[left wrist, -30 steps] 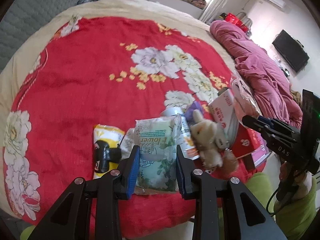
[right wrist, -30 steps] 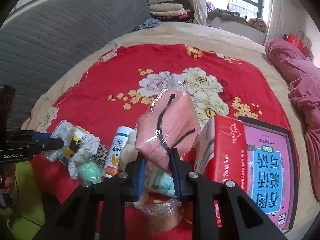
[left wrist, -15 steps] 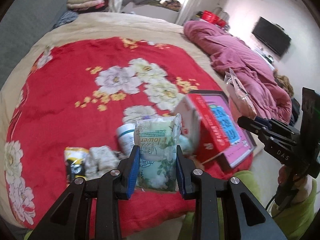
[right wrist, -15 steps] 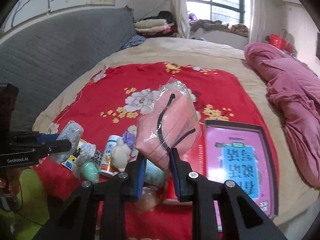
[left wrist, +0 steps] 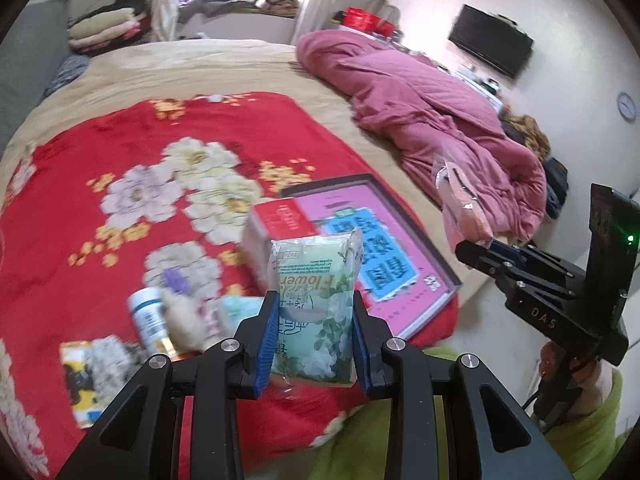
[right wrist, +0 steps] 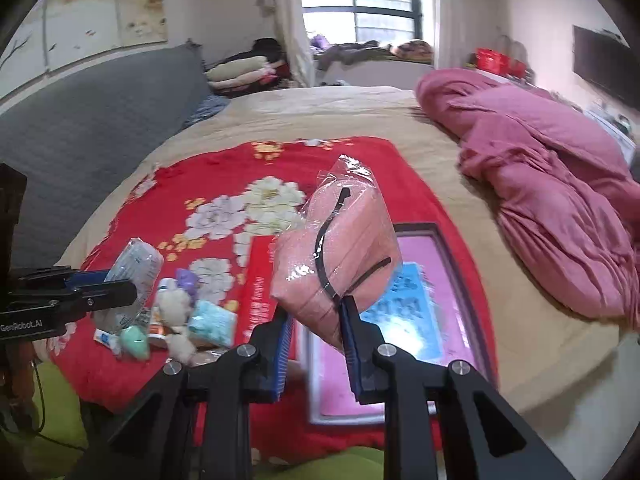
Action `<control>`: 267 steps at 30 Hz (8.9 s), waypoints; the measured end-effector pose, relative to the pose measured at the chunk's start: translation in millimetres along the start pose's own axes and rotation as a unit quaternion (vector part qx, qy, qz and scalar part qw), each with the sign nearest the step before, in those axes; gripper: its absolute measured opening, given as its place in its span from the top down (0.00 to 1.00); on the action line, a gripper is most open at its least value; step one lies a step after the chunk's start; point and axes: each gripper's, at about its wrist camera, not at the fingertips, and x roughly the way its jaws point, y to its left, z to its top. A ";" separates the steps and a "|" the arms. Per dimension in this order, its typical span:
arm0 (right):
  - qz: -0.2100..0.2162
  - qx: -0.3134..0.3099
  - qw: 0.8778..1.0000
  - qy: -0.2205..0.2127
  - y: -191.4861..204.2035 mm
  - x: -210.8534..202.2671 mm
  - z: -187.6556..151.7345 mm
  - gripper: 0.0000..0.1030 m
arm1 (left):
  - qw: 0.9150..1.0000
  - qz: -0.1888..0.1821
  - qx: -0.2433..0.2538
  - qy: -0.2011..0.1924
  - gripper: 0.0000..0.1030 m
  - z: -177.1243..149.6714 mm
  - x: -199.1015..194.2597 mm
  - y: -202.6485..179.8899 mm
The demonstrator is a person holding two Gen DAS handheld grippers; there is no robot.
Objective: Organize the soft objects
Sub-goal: 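Carry the wipes pack with left tool while right tool carries the mask bag to the box, then release the wipes pack onto the book with left tool while right tool releases the mask bag, then withdraw both open tools from the box back toward the item pile, then move left tool to the grey floral scrunchie while right tool approaches the clear puff bag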
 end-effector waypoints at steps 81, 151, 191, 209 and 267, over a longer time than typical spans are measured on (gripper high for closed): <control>-0.016 0.058 0.994 0.087 -137.7 89.8 -71.5 0.40 | 0.978 0.054 0.097 0.175 0.64 6.7 264.3 -121.9; -0.121 0.147 0.982 0.011 -97.4 8.8 -29.0 0.34 | 0.996 0.038 0.036 0.066 0.23 6.3 96.7 -67.8; 0.022 0.024 0.999 -0.013 86.6 -6.4 6.5 0.28 | 0.981 0.132 -0.138 -0.043 0.23 -40.1 -87.5 136.1; 0.060 -0.035 0.996 0.053 141.3 37.7 -28.2 0.28 | 0.972 0.156 -0.176 0.007 0.23 -90.8 -67.3 185.8; -0.004 -0.116 0.978 0.175 159.3 160.2 -98.0 0.28 | 0.972 0.084 -0.206 0.077 0.22 -114.7 24.8 233.7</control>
